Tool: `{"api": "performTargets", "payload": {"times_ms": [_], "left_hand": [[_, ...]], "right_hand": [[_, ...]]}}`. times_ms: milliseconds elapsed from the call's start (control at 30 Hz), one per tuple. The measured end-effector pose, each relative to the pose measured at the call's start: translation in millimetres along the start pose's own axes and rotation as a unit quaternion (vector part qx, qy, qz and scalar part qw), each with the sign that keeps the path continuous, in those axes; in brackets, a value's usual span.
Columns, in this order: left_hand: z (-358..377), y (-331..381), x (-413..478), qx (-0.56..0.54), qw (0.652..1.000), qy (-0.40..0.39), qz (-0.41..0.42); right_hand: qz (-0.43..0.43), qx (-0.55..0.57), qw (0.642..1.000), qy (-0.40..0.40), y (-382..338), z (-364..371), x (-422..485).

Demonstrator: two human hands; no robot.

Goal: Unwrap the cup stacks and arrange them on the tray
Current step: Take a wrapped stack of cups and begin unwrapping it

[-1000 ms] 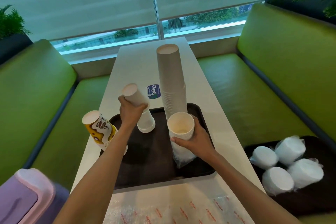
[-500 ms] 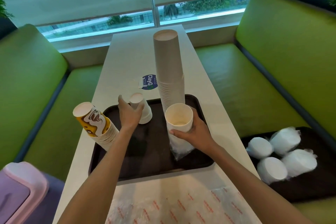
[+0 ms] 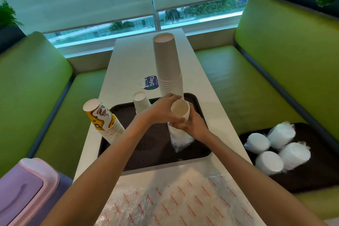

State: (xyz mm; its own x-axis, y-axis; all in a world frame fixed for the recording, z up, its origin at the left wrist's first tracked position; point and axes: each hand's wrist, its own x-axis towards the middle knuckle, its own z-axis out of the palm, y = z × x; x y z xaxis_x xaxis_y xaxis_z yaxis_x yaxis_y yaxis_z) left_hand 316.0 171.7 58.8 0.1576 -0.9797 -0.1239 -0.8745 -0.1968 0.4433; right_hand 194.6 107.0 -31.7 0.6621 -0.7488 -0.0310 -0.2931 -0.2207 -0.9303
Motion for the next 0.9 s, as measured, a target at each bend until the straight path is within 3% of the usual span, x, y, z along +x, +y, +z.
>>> {"api": "performTargets", "payload": {"times_ms": [267,433,733,900], "left_hand": [[-7.2,14.4,1.7,0.083,0.996,-0.013,-0.007],[-7.1,20.3,-0.6,0.116,0.993,0.026,-0.001],[-46.0,8.9,-25.2,0.021,0.99,0.135,-0.041],[-51.7,-10.2,-45.1,-0.031,0.99,0.056,-0.125]], "right_hand": [[-0.003,-0.013,1.0,-0.006,-2.3,-2.6,-4.6],[-0.002,-0.015,1.0,-0.006,-3.4,-3.5,-4.4],[-0.031,-0.022,0.999,0.003,-1.0,-5.6,-4.5],[-0.025,-0.013,1.0,-0.008,0.6,-4.6,-2.3]]}}
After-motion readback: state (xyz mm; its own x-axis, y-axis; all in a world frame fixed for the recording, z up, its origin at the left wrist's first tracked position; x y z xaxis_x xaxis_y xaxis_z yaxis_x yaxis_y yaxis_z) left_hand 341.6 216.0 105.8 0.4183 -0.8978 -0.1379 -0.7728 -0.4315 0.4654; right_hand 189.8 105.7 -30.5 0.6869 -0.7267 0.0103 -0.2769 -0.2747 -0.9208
